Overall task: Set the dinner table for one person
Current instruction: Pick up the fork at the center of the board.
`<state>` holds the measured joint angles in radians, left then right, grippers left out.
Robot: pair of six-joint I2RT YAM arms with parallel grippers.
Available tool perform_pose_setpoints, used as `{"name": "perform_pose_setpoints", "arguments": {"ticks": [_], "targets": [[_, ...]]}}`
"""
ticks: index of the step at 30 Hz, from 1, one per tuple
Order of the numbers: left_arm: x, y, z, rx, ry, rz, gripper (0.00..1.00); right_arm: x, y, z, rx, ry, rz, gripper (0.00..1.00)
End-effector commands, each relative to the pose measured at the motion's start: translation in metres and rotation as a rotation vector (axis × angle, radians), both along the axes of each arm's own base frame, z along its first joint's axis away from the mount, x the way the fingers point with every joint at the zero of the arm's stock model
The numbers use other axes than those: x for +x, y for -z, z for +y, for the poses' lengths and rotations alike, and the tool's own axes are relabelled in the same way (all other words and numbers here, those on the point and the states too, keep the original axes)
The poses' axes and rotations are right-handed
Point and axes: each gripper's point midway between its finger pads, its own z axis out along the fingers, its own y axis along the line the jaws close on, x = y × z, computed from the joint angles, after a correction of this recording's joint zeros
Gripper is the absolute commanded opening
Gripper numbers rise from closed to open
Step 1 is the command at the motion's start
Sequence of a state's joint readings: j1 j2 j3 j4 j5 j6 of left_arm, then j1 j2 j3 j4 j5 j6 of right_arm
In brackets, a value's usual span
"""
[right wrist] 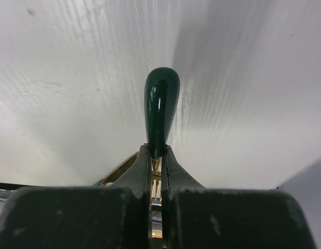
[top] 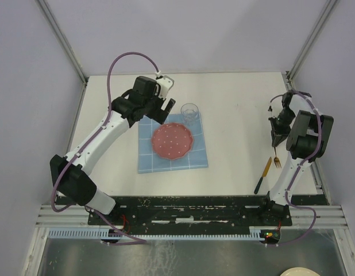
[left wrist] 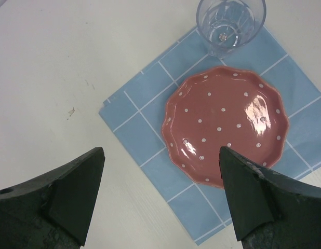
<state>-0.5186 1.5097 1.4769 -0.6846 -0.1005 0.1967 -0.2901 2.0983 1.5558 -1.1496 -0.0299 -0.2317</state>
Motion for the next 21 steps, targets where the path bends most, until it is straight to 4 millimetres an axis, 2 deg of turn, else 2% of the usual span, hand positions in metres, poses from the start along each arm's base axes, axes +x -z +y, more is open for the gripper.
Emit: {"name": "perform_pose_setpoints", "arguments": {"ticks": [1, 6, 11, 17, 21], "targets": [[0.009, -0.019, -0.005, -0.002, 0.029, -0.057, 0.97, 0.032, -0.038, 0.001, 0.021, 0.019, -0.122, 0.02], [0.011, -0.017, -0.009, -0.006, 0.038, -0.048, 0.97, 0.058, -0.067, 0.014, 0.062, -0.024, -0.183, 0.02], [0.016, -0.02, -0.013, -0.013, 0.043, -0.052, 0.97, 0.082, -0.081, 0.053, 0.142, -0.098, -0.228, 0.02], [0.017, -0.026, -0.013, -0.016, 0.041, -0.059, 0.97, 0.089, -0.078, 0.117, 0.295, -0.187, -0.193, 0.02], [0.017, -0.029, -0.013, -0.019, 0.037, -0.064, 0.97, 0.08, -0.065, 0.153, 0.348, -0.275, -0.123, 0.02]]}}
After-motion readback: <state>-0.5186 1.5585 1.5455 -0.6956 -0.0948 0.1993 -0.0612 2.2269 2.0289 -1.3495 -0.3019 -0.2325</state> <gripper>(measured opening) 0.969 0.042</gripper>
